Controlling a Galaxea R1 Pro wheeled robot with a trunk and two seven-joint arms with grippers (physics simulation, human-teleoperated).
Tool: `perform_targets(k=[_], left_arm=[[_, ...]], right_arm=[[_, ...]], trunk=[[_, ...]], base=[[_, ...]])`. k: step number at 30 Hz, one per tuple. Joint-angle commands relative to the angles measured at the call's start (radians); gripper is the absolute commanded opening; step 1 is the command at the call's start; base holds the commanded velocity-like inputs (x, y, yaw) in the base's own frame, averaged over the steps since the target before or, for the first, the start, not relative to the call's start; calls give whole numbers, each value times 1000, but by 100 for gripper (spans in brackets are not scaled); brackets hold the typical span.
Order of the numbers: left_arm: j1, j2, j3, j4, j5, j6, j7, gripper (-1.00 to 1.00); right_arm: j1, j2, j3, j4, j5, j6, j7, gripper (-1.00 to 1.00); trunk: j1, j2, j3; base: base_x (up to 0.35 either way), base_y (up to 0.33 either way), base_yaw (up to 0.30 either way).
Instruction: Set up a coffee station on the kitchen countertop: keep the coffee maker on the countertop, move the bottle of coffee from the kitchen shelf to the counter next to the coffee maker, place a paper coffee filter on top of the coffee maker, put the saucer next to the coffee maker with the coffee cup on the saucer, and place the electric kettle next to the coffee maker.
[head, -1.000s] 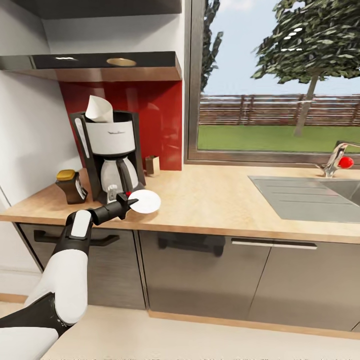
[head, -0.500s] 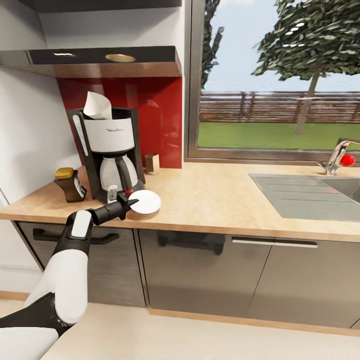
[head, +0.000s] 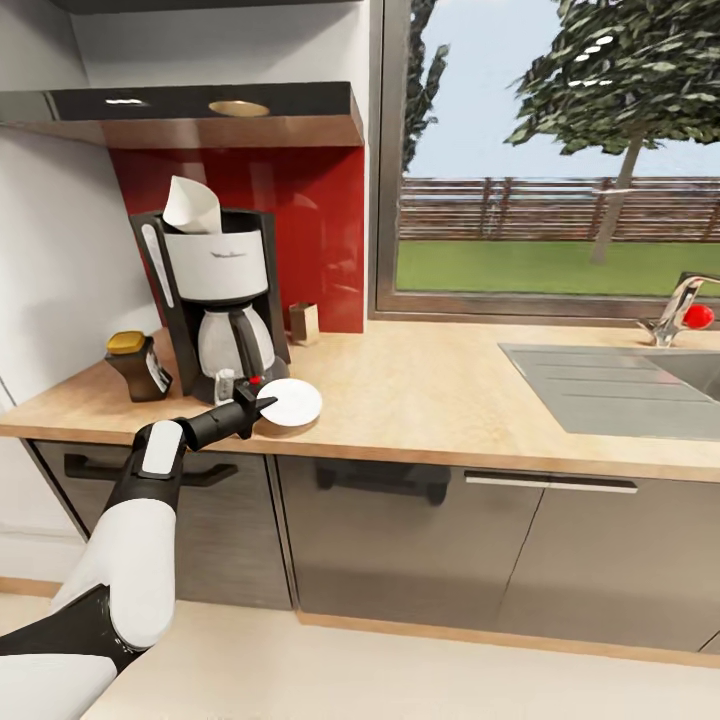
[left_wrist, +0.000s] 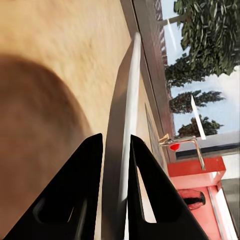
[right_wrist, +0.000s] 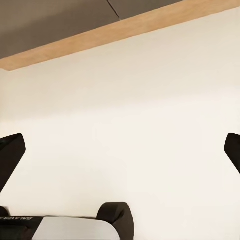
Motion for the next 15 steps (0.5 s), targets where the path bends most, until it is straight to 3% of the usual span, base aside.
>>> perform_targets(k=[1, 15], left_arm=[[-1, -1, 5, 0, -23, 4, -7, -100], [-1, -1, 5, 0, -23, 4, -7, -100]], right_arm=[[-1, 0, -5, 1, 5, -3, 3, 100], [-1, 0, -5, 0, 5, -3, 3, 100]], trunk=[[0, 0, -2], [0, 0, -15]], base=[[0, 0, 0], [0, 0, 0]])
